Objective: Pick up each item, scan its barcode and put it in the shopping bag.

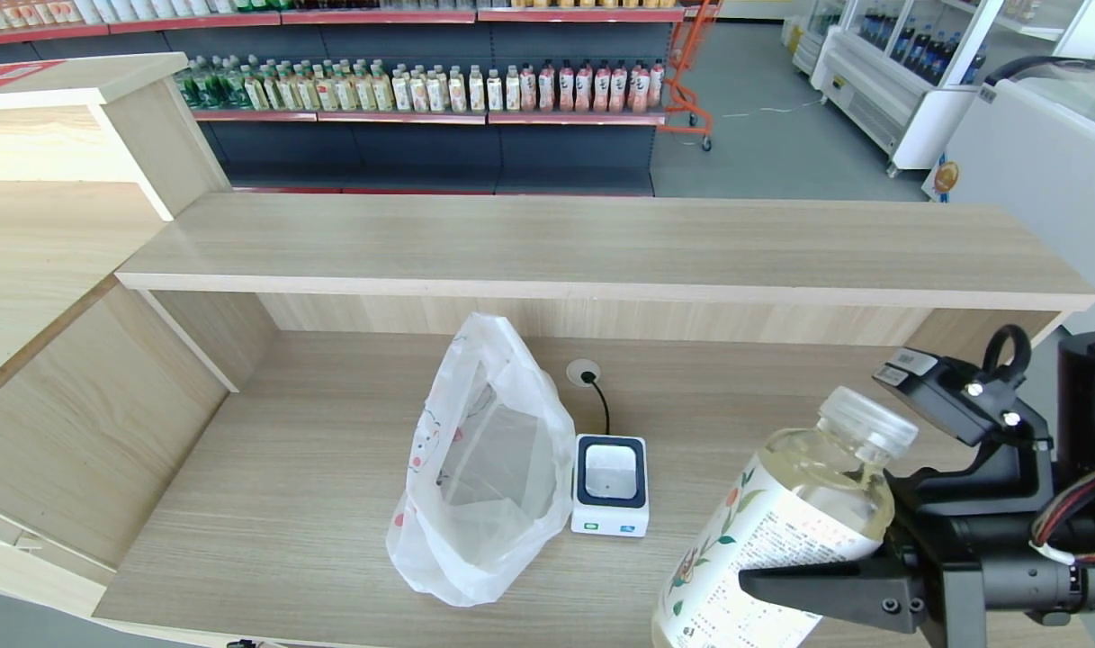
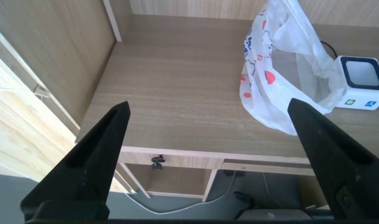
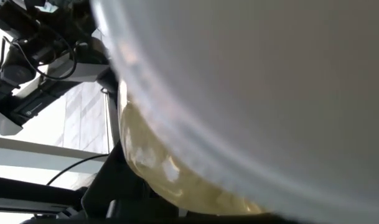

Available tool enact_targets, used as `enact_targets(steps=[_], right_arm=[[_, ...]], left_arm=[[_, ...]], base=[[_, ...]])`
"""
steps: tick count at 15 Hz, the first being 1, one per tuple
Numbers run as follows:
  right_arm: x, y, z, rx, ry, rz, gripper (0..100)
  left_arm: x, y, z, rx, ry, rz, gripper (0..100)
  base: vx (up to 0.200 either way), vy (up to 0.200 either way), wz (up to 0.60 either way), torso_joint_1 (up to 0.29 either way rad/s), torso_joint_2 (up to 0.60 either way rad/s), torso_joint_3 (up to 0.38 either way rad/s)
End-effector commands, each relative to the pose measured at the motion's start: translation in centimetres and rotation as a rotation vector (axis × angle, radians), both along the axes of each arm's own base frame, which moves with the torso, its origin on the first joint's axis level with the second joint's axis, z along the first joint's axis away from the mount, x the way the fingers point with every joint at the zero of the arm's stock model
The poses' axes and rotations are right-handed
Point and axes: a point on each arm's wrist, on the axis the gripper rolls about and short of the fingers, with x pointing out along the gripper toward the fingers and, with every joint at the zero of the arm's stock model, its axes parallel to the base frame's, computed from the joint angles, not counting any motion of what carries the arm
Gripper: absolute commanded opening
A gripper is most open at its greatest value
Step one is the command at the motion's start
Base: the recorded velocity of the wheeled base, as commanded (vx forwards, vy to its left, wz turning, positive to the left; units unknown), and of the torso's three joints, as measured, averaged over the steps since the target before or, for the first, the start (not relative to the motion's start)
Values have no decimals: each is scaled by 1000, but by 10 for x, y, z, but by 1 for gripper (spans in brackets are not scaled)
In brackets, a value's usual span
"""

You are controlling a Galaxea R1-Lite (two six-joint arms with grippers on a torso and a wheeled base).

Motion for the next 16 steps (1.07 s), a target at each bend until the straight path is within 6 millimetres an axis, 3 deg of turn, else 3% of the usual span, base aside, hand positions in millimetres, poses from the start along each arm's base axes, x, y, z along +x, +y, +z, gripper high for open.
enact_targets(steps=[1, 5, 7, 11, 16], right_arm=[[0, -1, -1, -2, -4, -2, 0], [1, -1, 0, -22, -43, -37, 0], [9, -8, -1, -149, -266, -161, 0], [26, -58, -8, -456, -663, -296, 0], [25, -60, -28, -554, -940, -243, 0]], left_arm=[[0, 0, 0, -1, -1, 0, 100], [0, 0, 0, -1, -1, 0, 100], [0, 0, 0, -1, -1, 0, 100], [0, 0, 0, -1, -1, 0, 100], [0, 0, 0, -1, -1, 0, 100]], base=[[0, 0, 0, 0, 0, 0], [0, 0, 0, 0, 0, 0], [0, 0, 0, 0, 0, 0], [0, 0, 0, 0, 0, 0], [0, 0, 0, 0, 0, 0]])
